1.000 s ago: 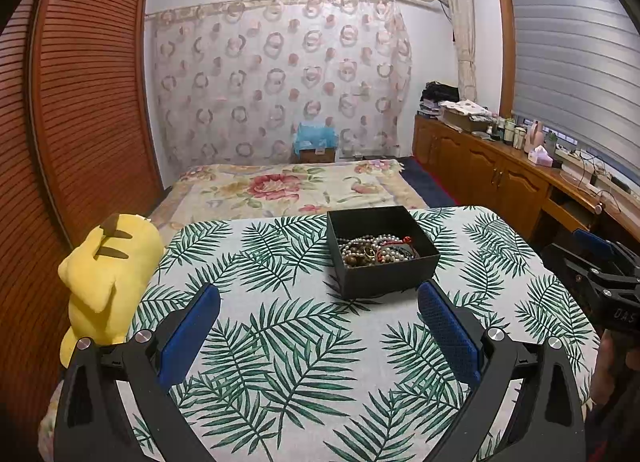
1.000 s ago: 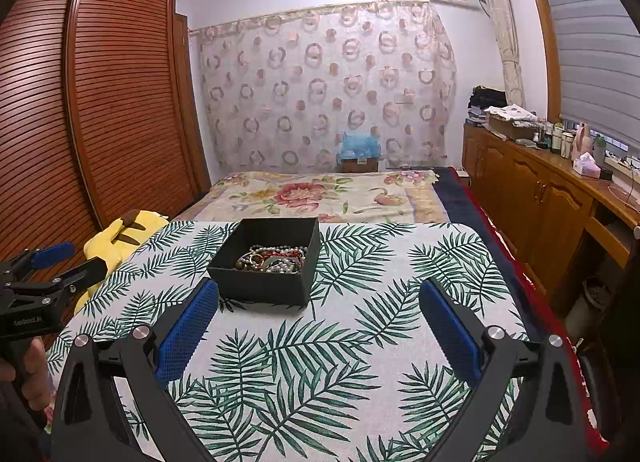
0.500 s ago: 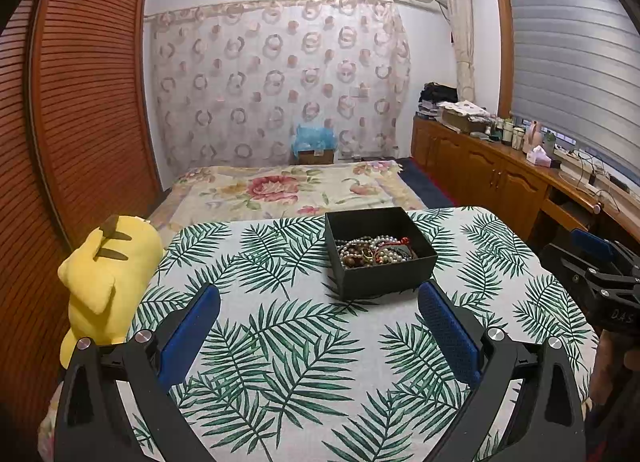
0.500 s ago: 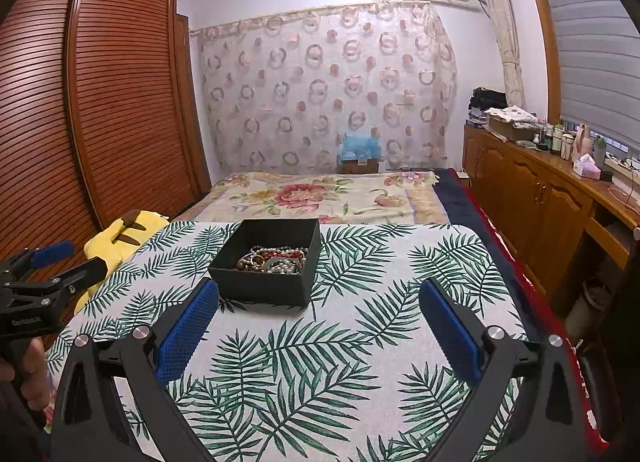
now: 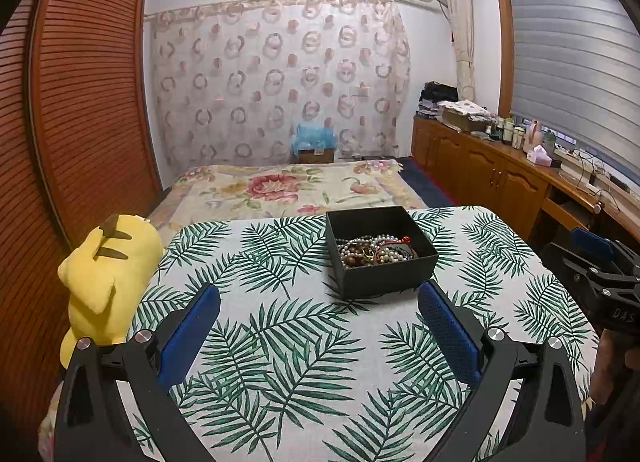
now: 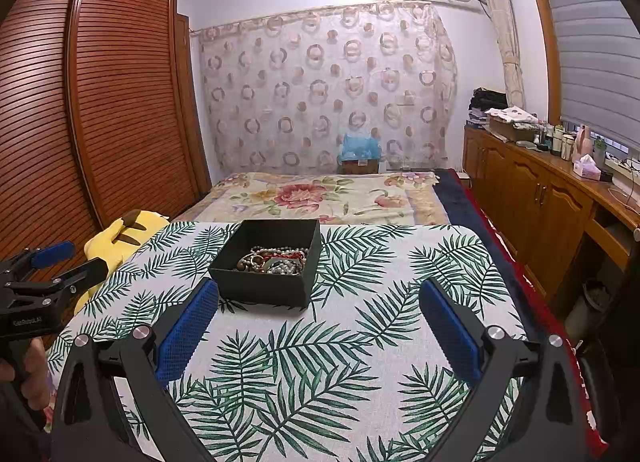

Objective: Organize jewelry

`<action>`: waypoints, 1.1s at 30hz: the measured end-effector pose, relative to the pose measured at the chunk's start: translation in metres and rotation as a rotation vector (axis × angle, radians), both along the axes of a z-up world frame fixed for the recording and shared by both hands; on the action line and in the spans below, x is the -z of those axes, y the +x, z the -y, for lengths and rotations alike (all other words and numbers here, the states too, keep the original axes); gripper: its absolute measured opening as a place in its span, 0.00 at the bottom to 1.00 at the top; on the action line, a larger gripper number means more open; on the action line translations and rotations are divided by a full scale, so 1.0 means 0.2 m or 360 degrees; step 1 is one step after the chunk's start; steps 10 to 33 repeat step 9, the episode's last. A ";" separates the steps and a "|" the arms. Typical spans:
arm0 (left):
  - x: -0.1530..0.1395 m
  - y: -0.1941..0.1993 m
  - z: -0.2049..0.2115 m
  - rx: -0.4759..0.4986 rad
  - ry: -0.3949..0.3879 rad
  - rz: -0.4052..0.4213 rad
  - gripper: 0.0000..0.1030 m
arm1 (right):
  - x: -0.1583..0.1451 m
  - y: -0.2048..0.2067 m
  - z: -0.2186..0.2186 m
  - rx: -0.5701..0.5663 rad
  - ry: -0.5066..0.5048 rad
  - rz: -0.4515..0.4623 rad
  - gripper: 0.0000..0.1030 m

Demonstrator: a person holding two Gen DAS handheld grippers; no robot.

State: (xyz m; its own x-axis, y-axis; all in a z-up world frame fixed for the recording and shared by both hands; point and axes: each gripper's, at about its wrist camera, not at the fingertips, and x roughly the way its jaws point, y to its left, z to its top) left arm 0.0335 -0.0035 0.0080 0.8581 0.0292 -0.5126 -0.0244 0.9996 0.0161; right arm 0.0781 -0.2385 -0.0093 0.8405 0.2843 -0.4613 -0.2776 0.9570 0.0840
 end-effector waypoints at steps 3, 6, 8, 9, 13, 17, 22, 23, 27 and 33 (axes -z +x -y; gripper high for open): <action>0.00 0.00 0.01 0.0000 0.0002 0.0000 0.93 | 0.00 0.00 0.00 -0.0001 -0.0001 0.0001 0.98; 0.00 -0.01 0.01 0.0001 0.0001 -0.0001 0.93 | 0.00 0.00 0.00 0.0000 0.0001 0.0001 0.98; 0.00 -0.01 0.02 0.0007 0.0001 -0.0005 0.93 | 0.00 0.00 0.00 0.0001 0.0000 0.0001 0.98; 0.00 0.00 0.01 0.0010 -0.0001 -0.0005 0.93 | 0.00 0.00 0.00 0.0001 0.0000 0.0001 0.98; 0.00 0.00 0.01 0.0010 -0.0001 -0.0005 0.93 | 0.00 0.00 0.00 0.0001 0.0000 0.0001 0.98; 0.00 0.00 0.01 0.0010 -0.0001 -0.0005 0.93 | 0.00 0.00 0.00 0.0001 0.0000 0.0001 0.98; 0.00 0.00 0.01 0.0010 -0.0001 -0.0005 0.93 | 0.00 0.00 0.00 0.0001 0.0000 0.0001 0.98; 0.00 0.00 0.01 0.0010 -0.0001 -0.0005 0.93 | 0.00 0.00 0.00 0.0001 0.0000 0.0001 0.98; 0.00 0.00 0.01 0.0010 -0.0001 -0.0005 0.93 | 0.00 0.00 0.00 0.0001 0.0000 0.0001 0.98; 0.00 0.00 0.01 0.0010 -0.0001 -0.0005 0.93 | 0.00 0.00 0.00 0.0001 0.0000 0.0001 0.98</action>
